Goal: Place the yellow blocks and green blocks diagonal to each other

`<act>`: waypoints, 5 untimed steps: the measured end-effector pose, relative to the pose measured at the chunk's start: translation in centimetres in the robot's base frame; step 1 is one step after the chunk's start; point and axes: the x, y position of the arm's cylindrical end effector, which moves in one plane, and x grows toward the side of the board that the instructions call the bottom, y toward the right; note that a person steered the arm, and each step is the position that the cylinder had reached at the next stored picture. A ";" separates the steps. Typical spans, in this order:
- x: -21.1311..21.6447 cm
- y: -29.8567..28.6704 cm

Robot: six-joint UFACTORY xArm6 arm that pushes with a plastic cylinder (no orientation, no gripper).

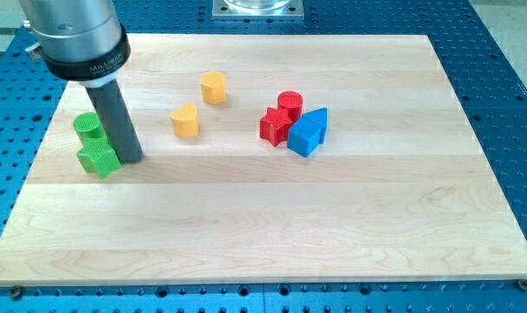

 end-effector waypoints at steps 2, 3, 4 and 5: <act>-0.1 2.6; -0.3 0.1; -5.0 1.2; -5.2 3.1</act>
